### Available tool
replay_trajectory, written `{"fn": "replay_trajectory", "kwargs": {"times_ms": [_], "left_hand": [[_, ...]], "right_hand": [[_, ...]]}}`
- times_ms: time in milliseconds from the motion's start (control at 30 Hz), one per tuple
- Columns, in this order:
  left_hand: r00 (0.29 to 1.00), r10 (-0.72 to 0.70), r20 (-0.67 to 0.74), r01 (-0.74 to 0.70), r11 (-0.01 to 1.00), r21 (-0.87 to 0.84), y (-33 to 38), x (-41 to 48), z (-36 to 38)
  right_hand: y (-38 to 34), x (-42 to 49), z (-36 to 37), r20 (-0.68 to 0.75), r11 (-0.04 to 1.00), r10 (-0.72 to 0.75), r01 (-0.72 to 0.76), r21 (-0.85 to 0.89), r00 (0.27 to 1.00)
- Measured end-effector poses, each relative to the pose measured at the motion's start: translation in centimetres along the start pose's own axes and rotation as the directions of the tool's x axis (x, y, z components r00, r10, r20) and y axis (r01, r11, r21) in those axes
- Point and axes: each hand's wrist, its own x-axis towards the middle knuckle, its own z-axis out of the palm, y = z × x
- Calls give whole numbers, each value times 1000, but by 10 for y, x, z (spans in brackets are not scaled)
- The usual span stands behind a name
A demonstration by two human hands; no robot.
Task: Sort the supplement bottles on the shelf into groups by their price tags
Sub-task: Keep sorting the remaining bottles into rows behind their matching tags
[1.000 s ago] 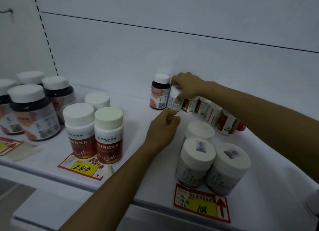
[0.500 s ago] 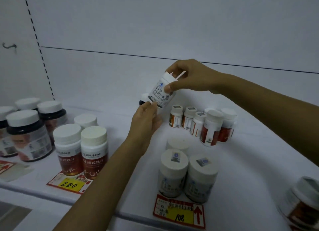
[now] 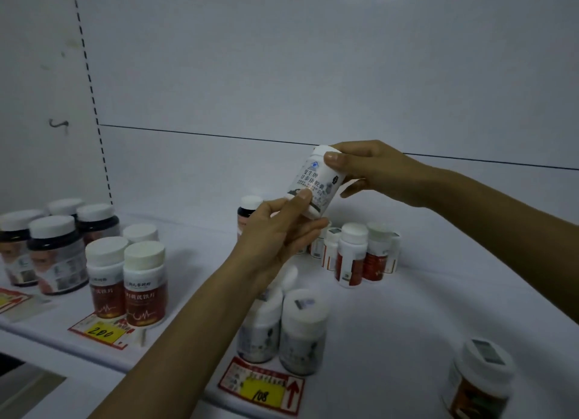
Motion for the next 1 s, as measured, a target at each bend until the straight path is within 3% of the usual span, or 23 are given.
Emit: {"fn": "replay_trajectory", "kwargs": {"times_ms": [267,367,500,567,700,800,900,1000], "left_hand": [[999,-44,6,43,994,101,-6,-10,29],[999,-51,1,49,948,315,-5,-8,28],[1000,27,-6,-15,692,722,8,-2,23],[998,49,50,-67,487,871,16,-1,23],[987,-61,148,-141,112,984,20,-8,16],[968,-132,215,-213,25,977,15,-22,10],[931,-276,238,-245,10,969,2,-31,5],[913,-357,197,-245,-94,965,-9,-31,-6]], "right_hand": [[15,-25,-13,-7,995,7,-6,104,1000],[17,-30,-19,1,991,11,-11,136,1000],[17,-34,-24,4,989,20,-21,147,1000],[15,-35,-23,-2,994,22,-22,104,1000],[12,-37,-12,-15,989,31,-32,-142,999],[15,-36,8,54,931,76,-52,-362,996],[21,-34,34,144,887,128,-49,-459,981],[32,-31,58,214,831,156,-10,-556,964]]}}
